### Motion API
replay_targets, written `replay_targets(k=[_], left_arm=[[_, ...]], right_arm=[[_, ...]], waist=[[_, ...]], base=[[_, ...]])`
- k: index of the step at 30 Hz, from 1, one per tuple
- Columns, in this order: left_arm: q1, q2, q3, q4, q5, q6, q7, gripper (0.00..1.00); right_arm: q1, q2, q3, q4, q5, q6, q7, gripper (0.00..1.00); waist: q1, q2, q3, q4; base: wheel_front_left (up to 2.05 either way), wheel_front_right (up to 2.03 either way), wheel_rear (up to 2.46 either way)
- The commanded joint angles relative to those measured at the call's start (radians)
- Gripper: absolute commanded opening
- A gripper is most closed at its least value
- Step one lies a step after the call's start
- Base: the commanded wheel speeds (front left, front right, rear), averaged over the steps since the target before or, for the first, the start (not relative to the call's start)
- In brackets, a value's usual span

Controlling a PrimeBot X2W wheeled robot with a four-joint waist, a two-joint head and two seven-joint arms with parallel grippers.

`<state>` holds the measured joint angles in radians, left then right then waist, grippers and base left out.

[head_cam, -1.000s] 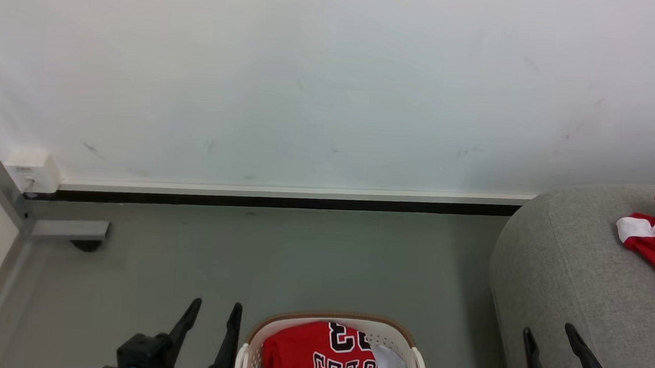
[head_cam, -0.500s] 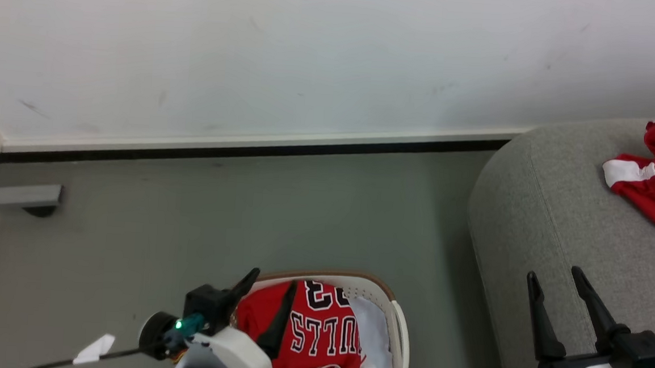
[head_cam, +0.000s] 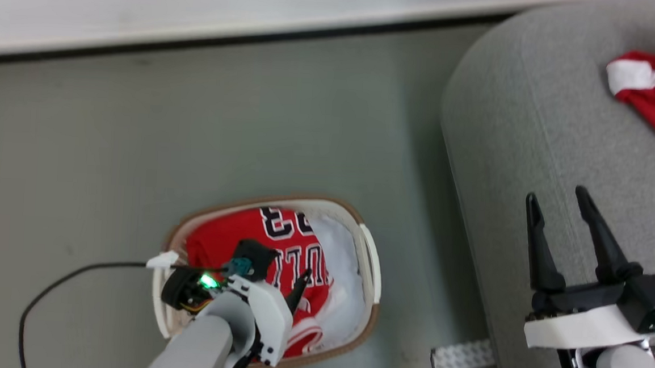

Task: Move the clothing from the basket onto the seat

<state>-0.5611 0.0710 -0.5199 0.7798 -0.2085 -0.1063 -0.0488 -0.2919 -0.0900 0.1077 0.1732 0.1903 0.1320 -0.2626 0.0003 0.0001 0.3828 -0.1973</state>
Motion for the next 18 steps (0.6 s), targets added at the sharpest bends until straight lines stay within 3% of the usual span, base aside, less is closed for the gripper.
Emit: replay_targets(k=[1,18], left_arm=[[-0.038,-0.001,-0.005,0.042,0.009,0.0,0.007,1.0],[-0.293,0.007,-0.084,0.378,0.071,0.022,-0.023,1.0]], right_arm=[[-0.028,0.008,-0.004,-0.018,-0.002,-0.002,-0.003,1.0],[-0.117,0.034,-0.006,-0.141,-0.034,-0.002,-0.003,1.0]], waist=[[-0.0003,-0.0001,0.118,-0.049],[-0.0003,-0.0001,0.415,-0.068]], base=[[0.0,0.0,0.0],[0.0,0.0,0.0]])
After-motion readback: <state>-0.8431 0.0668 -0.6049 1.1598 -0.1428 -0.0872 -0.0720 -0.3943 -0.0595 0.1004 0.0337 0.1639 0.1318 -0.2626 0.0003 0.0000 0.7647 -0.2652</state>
